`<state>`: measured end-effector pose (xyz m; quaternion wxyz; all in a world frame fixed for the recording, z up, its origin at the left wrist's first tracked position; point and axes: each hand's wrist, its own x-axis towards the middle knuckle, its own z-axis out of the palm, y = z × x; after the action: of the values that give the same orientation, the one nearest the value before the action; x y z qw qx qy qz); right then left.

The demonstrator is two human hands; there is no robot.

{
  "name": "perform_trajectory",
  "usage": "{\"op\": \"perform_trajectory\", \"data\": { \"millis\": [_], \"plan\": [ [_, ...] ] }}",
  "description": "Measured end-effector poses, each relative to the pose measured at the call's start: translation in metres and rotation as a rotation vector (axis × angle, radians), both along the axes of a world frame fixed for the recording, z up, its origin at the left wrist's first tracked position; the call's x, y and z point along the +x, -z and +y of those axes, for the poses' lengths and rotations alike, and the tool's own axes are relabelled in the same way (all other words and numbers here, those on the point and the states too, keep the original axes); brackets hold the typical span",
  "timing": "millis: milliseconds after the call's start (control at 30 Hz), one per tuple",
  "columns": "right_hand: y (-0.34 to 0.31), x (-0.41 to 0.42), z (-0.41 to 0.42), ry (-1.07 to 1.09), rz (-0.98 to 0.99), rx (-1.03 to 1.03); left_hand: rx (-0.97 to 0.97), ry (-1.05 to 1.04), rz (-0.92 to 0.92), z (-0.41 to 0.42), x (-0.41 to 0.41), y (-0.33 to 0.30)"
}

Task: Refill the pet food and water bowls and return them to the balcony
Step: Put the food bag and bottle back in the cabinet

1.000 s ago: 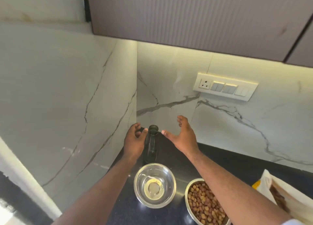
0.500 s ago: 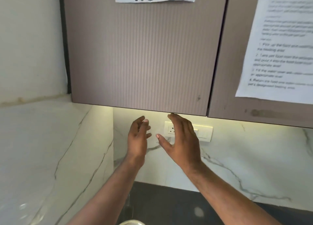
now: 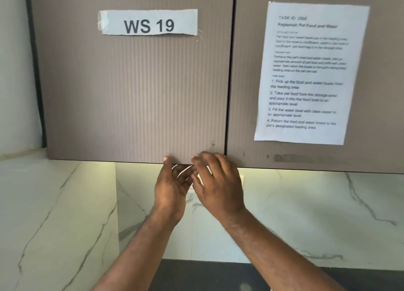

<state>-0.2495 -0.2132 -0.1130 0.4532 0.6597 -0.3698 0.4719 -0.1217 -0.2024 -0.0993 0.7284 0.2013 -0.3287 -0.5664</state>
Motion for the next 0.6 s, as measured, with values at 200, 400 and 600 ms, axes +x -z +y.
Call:
{"op": "perform_trajectory", "data": {
  "millis": [200, 400, 600],
  "plan": [
    [-0.012, -0.009, 0.008, -0.065, -0.060, 0.028, 0.009, -0.078, -0.061, 0.005, -0.010, -0.005],
    [-0.033, -0.013, 0.030, -0.220, -0.192, 0.062, 0.006, -0.123, -0.039, 0.029, -0.017, -0.010],
    [-0.057, 0.007, 0.061, -0.414, -0.356, 0.083, 0.028, -0.086, -0.012, 0.064, -0.011, -0.012]
  ]
}}
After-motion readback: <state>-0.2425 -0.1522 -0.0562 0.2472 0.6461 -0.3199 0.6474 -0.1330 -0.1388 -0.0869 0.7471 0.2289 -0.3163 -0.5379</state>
